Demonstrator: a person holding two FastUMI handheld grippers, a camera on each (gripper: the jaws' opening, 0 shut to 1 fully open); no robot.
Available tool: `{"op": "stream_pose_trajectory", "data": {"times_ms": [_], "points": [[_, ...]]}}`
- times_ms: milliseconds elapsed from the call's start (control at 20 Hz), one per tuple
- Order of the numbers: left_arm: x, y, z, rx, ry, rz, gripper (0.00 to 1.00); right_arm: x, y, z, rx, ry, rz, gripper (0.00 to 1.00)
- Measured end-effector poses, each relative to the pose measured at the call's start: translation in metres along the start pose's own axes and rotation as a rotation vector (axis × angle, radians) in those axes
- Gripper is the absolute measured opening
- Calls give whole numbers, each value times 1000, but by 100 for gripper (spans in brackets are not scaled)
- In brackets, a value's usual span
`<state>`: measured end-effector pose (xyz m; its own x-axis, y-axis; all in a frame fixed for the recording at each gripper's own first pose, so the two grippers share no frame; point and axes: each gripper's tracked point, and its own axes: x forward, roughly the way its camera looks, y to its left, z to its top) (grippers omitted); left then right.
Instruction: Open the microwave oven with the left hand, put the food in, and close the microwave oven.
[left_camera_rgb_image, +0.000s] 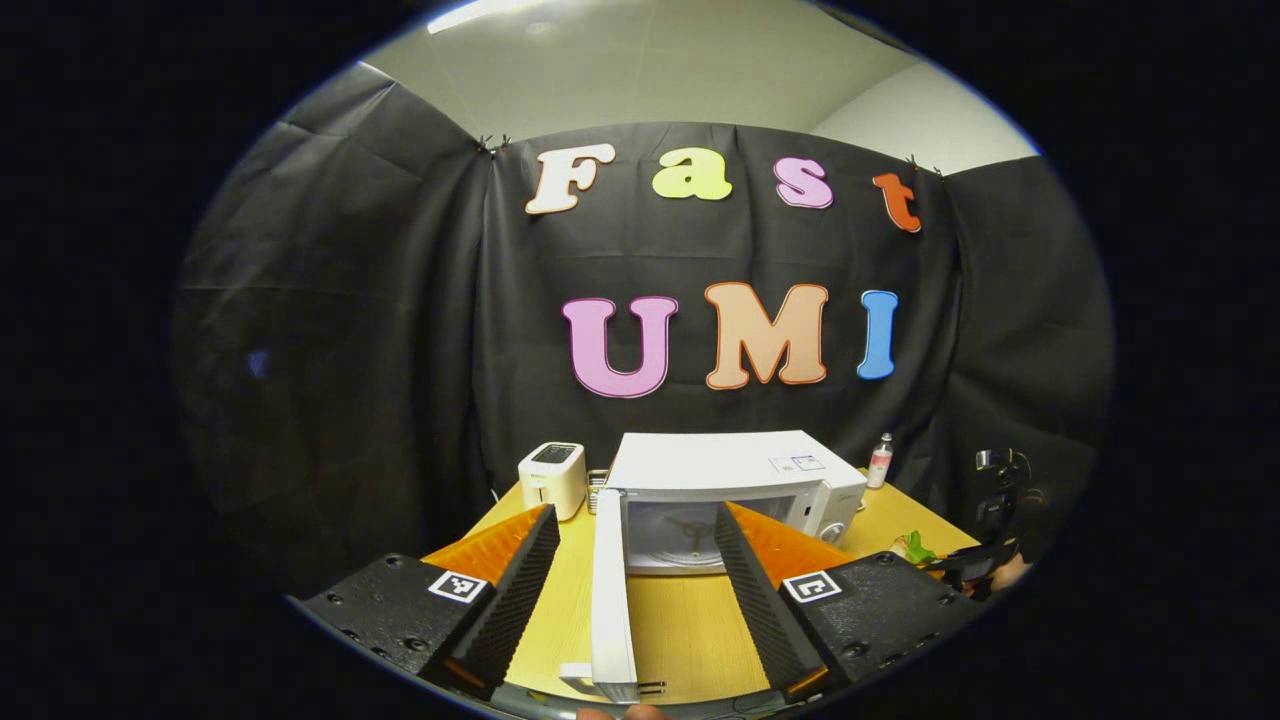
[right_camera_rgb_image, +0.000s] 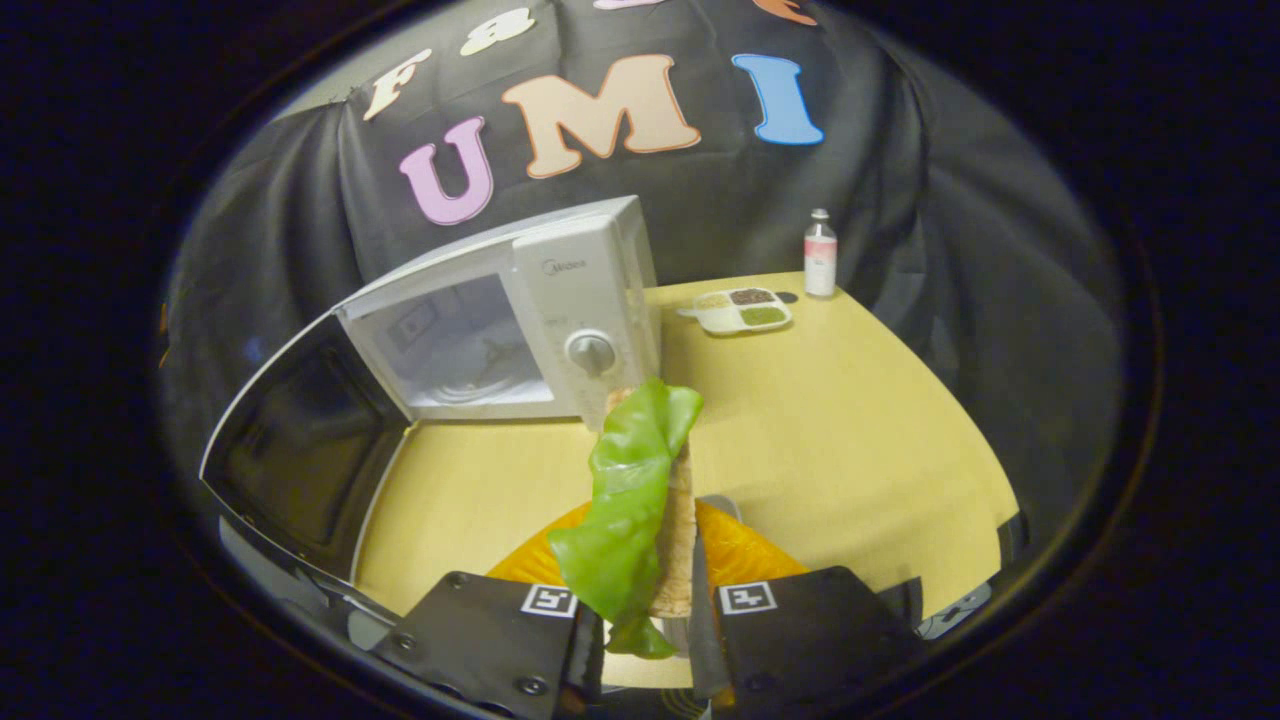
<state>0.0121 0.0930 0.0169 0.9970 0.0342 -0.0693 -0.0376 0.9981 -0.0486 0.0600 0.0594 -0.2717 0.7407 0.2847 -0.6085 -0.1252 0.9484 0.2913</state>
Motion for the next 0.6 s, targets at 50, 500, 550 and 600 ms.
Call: {"op": "stream_pose_trajectory", "data": {"times_ms": [50, 500, 550, 600], "points": [[3, -3, 0, 2, 0, -2, 92, 3, 8, 4, 6, -4, 23, 36], [26, 9, -23, -26, 67, 9, 92, 41, 98, 27, 131, -23, 159, 36], [31, 13, -21, -27, 63, -6, 92, 46, 106, 29, 147, -26, 154, 36], [35, 18, -21, -30, 65, -17, 92, 51, 113, 32, 170, -30, 144, 36]]}}
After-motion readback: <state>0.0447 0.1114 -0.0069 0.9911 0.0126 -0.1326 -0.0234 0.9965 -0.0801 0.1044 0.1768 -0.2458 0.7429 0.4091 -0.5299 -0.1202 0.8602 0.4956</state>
